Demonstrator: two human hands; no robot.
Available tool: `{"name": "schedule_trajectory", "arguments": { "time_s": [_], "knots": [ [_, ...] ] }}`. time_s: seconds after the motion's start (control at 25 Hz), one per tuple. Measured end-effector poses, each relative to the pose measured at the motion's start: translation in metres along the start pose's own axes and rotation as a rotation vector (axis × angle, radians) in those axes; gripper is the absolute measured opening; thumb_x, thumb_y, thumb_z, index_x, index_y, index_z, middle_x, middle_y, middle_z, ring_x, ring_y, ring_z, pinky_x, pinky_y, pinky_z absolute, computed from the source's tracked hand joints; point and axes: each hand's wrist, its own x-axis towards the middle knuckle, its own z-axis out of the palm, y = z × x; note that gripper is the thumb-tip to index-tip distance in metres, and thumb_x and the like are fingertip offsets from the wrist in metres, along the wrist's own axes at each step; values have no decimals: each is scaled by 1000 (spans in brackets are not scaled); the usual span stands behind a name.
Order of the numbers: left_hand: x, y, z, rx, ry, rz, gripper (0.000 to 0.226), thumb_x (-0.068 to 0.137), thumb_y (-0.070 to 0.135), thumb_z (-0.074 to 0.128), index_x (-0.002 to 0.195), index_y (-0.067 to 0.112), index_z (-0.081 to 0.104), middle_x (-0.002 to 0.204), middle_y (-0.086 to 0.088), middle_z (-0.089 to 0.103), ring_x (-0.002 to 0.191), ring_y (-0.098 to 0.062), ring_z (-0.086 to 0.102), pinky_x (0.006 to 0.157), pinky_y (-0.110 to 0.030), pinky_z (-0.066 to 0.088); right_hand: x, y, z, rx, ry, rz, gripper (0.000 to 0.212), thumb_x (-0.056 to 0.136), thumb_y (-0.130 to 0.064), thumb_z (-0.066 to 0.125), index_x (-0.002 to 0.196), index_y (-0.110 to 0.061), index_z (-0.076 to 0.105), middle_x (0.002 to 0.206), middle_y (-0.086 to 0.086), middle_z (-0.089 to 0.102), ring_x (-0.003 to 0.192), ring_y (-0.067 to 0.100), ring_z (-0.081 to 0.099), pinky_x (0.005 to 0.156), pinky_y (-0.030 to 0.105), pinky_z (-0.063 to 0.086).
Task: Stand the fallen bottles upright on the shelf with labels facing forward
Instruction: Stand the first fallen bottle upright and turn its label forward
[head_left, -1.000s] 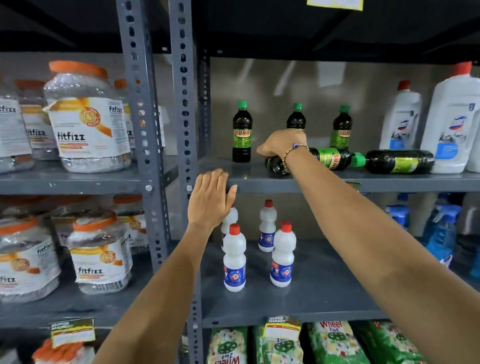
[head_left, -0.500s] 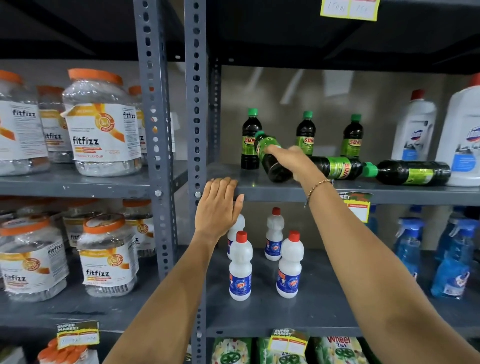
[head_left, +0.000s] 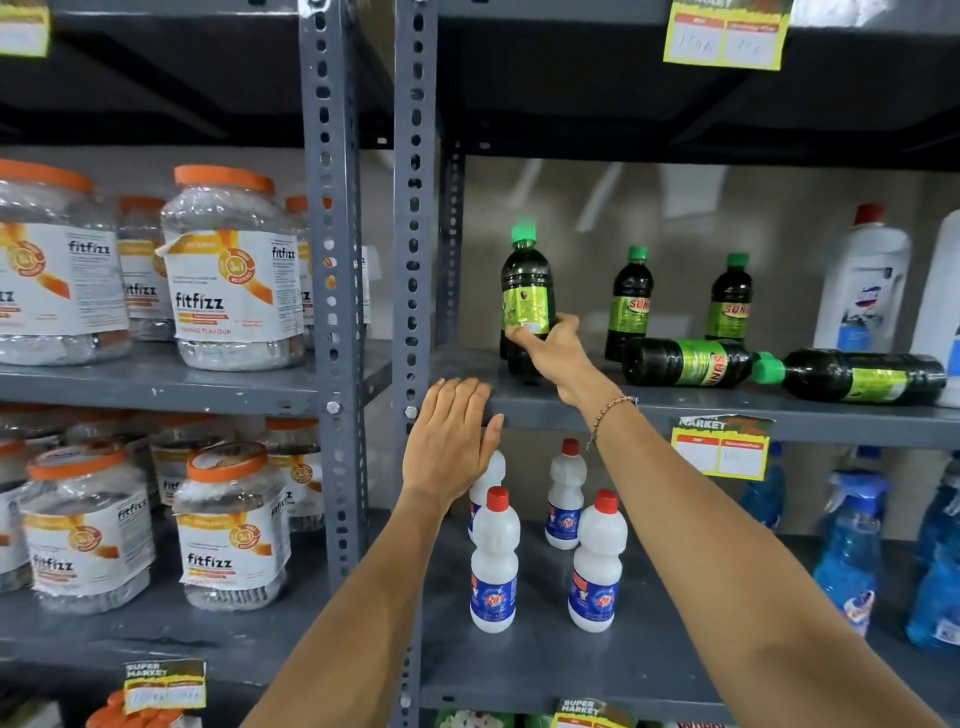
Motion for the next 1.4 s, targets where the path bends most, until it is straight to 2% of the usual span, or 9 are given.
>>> {"name": "schedule_trajectory", "arguments": {
  "time_s": [0.28, 0.4, 0.52, 0.64, 0.76, 0.96, 1.08, 1.28, 1.4],
  "knots": [
    [-1, 0, -1, -24, -40, -34, 44, 97, 37, 35, 114, 6, 61, 113, -12, 66, 105, -30, 61, 103, -38, 33, 16, 11, 9, -151, -123, 27, 74, 76, -41, 74, 115, -18, 15, 137, 11, 42, 125, 23, 46, 107, 37, 40],
    [-3, 4, -1, -40, -29, -75, 45, 97, 35, 34, 117, 4, 61, 117, -13, 64, 113, -32, 59, 108, -38, 29, 13, 13, 9, -151, -103, -5, 70, 79, -35, 73, 112, -18, 15, 134, 10, 44, 123, 23, 47, 104, 34, 41],
    [-5, 7, -1, -47, -34, -95, 45, 97, 33, 34, 121, 4, 60, 120, -13, 63, 118, -31, 56, 110, -38, 28, 12, 12, 7, -103, -120, 9, 73, 82, -24, 72, 126, -9, 15, 126, 7, 48, 119, 19, 48, 100, 29, 39],
    [-5, 6, -2, -50, -45, -87, 45, 98, 33, 34, 122, 4, 59, 121, -12, 63, 119, -31, 55, 111, -39, 28, 14, 10, 1, -27, -129, 88, 73, 74, -12, 75, 125, -10, 23, 118, 8, 54, 115, 22, 53, 103, 34, 43],
    [-5, 5, -2, -52, -45, -91, 45, 98, 34, 34, 121, 4, 59, 120, -12, 63, 118, -31, 56, 110, -39, 29, 17, 13, 1, -91, -108, 87, 75, 66, -4, 79, 126, -5, 33, 116, 10, 58, 113, 24, 56, 96, 33, 46],
    [-5, 4, -2, -53, -44, -89, 45, 99, 34, 33, 120, 4, 58, 119, -13, 63, 117, -31, 56, 110, -39, 30, 11, 14, 5, -224, 6, -18, 85, 64, -21, 86, 126, -7, 30, 121, 7, 52, 112, 20, 51, 95, 31, 43],
    [-7, 5, -1, -48, -44, -80, 46, 99, 35, 31, 120, 5, 58, 119, -12, 63, 116, -31, 56, 110, -39, 30, 10, 13, 3, -181, -19, 21, 74, 73, -15, 78, 127, -6, 26, 121, 10, 53, 113, 23, 53, 92, 34, 46],
    [-6, 5, -1, -37, -45, -86, 44, 97, 35, 35, 120, 5, 59, 119, -12, 63, 115, -30, 58, 110, -38, 28, 9, 15, 4, -254, 88, -13, 84, 61, -18, 88, 123, -6, 32, 115, 7, 54, 105, 20, 53, 88, 31, 44],
    [-6, 5, -1, -26, -41, -81, 45, 97, 35, 34, 119, 5, 59, 118, -12, 64, 114, -30, 59, 109, -38, 28, 13, 16, 2, -212, 36, 9, 76, 66, -14, 83, 123, -6, 33, 116, 7, 57, 105, 20, 55, 86, 30, 44]
  ]
}}
